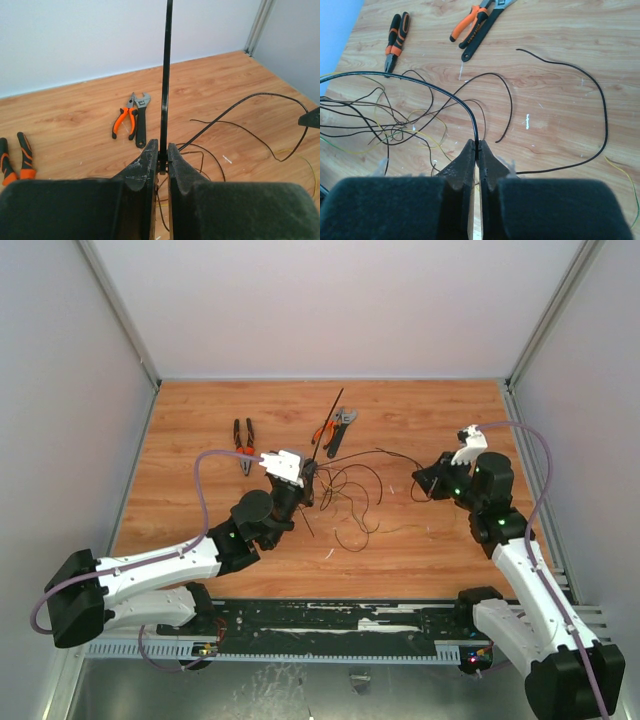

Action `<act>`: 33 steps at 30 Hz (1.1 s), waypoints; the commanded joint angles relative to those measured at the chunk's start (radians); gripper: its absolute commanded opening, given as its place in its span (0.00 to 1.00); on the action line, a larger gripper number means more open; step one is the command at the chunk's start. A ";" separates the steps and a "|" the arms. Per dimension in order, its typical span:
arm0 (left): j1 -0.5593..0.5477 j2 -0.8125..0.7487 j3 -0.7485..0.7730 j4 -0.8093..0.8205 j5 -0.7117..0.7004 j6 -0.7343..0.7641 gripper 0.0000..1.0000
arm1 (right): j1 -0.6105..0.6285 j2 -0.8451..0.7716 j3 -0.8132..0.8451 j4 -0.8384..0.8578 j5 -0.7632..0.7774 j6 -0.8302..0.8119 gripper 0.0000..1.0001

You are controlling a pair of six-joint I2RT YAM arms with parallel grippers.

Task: Zip-tie the wires
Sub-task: Adjust the cable at the center of the board.

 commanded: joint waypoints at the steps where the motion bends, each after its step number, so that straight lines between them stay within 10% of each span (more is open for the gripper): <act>1: -0.003 -0.019 -0.011 0.014 -0.019 0.016 0.00 | -0.031 0.002 -0.015 -0.011 0.028 -0.002 0.00; 13: 0.002 -0.001 -0.003 0.017 -0.009 0.019 0.00 | -0.059 0.006 -0.050 0.053 -0.107 -0.012 0.00; 18: 0.002 0.018 0.011 0.012 -0.003 0.024 0.00 | -0.060 0.031 0.006 0.011 -0.163 -0.058 0.41; 21: 0.002 0.027 0.016 0.014 -0.001 0.030 0.00 | -0.059 -0.021 -0.006 0.113 -0.242 0.000 0.47; 33: 0.002 0.055 0.030 0.016 0.012 0.027 0.00 | 0.009 0.000 -0.130 0.499 -0.542 0.160 0.16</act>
